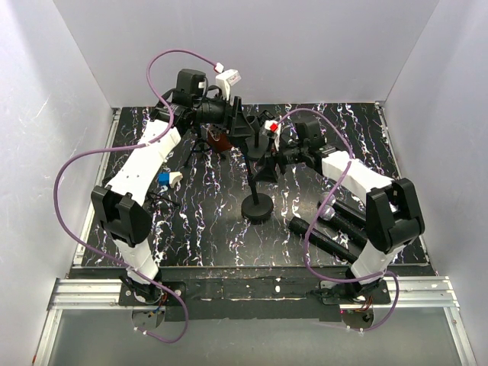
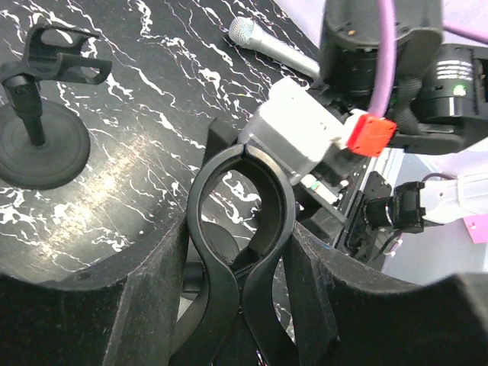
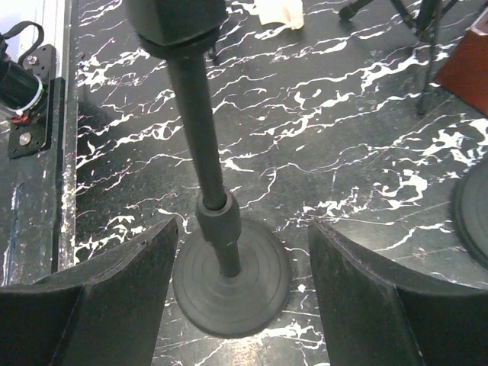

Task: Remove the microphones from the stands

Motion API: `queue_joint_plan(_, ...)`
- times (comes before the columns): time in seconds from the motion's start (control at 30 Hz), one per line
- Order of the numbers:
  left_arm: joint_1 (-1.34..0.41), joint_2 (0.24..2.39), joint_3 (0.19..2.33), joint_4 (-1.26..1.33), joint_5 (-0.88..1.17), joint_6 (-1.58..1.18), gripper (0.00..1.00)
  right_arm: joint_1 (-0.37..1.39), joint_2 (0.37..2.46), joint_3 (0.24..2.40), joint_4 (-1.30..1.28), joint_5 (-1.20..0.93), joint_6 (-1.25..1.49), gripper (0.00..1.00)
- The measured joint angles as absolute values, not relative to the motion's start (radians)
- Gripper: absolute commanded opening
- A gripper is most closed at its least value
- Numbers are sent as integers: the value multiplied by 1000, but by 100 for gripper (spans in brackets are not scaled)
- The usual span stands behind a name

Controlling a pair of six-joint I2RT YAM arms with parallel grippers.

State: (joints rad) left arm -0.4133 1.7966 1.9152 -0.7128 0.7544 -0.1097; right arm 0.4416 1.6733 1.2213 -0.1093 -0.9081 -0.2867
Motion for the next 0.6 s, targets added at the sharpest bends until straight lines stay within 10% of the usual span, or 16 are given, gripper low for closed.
queue_joint_plan(0.27,-380,1794,1903,-711,780,-167,0,498,1733,1221,-98,-946,-286,66)
queue_joint_plan(0.6,-346,1790,1861,-686,795,-212,0,538,1746,1193,-31,-883,-226,1)
